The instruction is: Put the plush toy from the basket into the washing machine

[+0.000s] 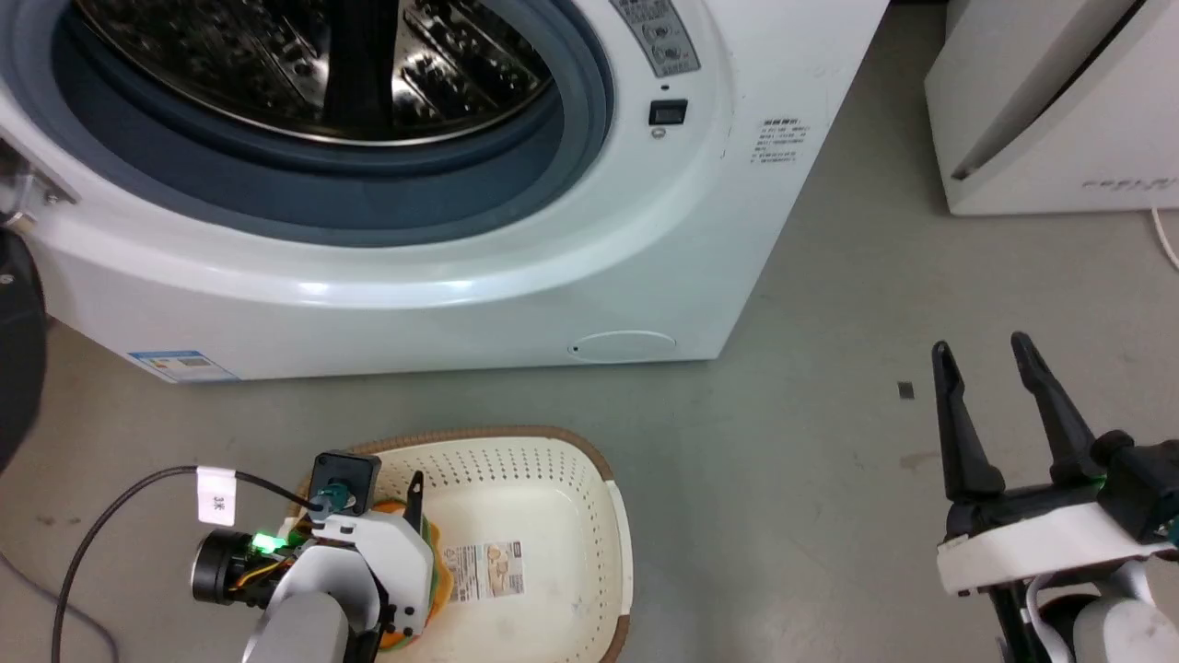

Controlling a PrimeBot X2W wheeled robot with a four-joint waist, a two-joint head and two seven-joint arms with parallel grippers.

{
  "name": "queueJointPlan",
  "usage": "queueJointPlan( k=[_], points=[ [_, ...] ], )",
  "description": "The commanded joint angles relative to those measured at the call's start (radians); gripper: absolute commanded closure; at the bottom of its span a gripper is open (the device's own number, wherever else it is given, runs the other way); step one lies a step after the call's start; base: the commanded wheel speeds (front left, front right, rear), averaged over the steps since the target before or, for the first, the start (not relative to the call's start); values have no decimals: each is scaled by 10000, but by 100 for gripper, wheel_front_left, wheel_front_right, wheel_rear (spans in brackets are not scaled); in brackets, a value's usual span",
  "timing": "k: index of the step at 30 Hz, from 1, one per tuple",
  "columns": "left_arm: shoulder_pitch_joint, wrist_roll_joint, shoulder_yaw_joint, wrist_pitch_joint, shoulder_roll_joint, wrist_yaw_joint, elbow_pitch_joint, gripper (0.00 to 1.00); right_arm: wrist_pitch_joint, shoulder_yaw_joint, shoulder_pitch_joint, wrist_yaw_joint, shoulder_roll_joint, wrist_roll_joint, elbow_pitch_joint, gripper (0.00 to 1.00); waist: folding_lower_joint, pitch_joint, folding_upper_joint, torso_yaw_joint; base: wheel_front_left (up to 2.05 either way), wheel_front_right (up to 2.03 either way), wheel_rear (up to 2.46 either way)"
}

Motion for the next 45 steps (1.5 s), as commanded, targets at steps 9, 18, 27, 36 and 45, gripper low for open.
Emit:
queueJointPlan(
  k=[9, 18, 27, 36, 45],
  points=[
    [-840, -120, -293, 391, 363, 152, 1067, 0, -264, -102, -642, -5, -2, 308, -229, 0, -2, 1236, 0, -192, 0, 0, 0],
    [-1463, -149, -625, 592, 733, 295, 1991, 0, -451, -181, -1076, -6, -3, 551, -359, 0, -2, 2213, 0, -316, 0, 0, 0],
    [-2022, -270, -929, 691, 937, 384, 2917, 0, -638, -279, -1384, -6, -3, 746, -438, 0, -2, 2916, 0, -357, 0, 0, 0],
    [-2618, -446, -1229, 715, 1069, 388, 3840, 0, -825, -438, -1686, -7, -3, 1027, -499, 0, -2, 3499, 0, -460, 0, 0, 0],
    [-3178, -589, -1551, 653, 1129, 322, 4663, 0, -991, -561, -1911, -8, -4, 1284, -543, 0, -2, 3972, 0, -563, 0, 0, 0]
  ],
)
